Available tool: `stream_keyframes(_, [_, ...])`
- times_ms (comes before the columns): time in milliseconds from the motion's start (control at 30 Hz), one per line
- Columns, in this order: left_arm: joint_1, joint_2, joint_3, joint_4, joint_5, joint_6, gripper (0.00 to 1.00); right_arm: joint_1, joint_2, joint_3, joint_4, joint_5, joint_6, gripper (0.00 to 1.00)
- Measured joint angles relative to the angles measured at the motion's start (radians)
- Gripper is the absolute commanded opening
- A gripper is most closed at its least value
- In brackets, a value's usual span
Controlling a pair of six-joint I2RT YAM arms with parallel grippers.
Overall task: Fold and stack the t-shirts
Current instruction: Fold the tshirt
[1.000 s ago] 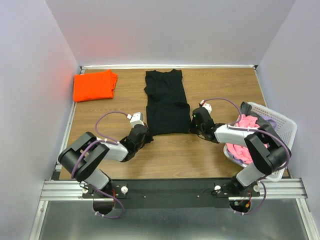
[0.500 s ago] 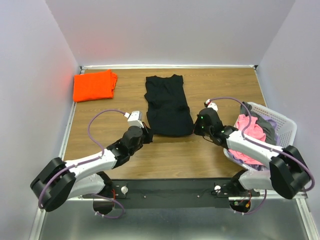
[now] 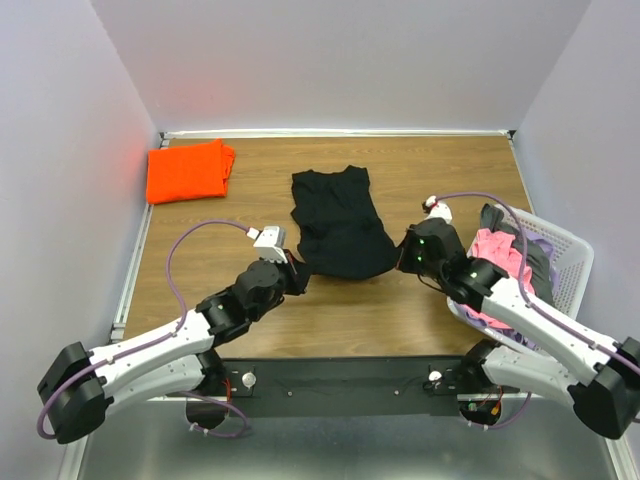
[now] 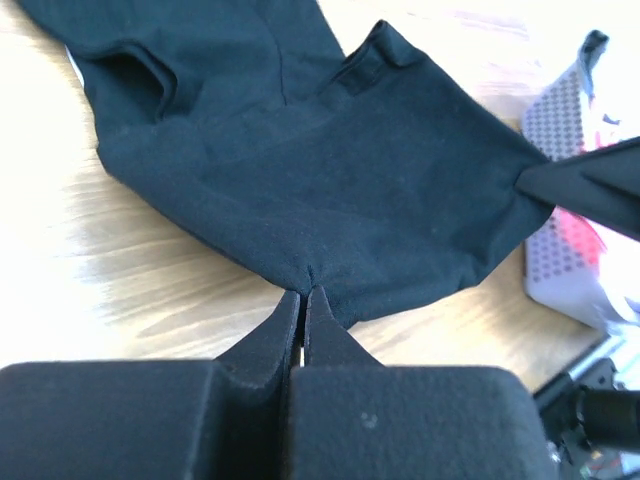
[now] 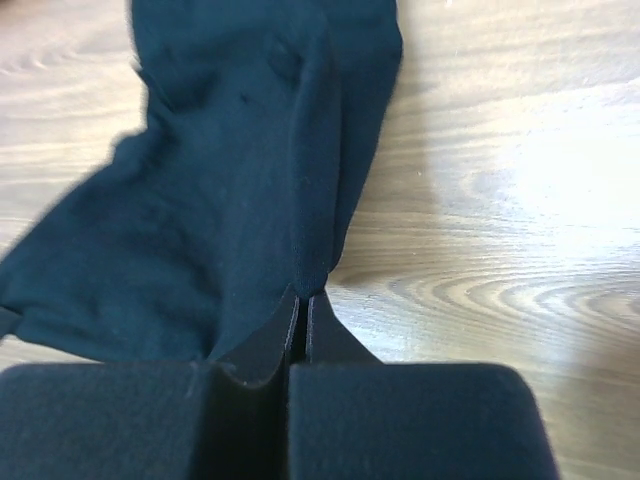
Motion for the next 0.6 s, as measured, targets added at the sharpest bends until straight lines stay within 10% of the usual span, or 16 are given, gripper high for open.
stream_keyframes(600, [-0.194, -0.055, 0.144, -0.074, -0.177, -0.005, 0.0, 0.001, -0.122, 0.171, -0.136, 0.098, -0.009, 0.02])
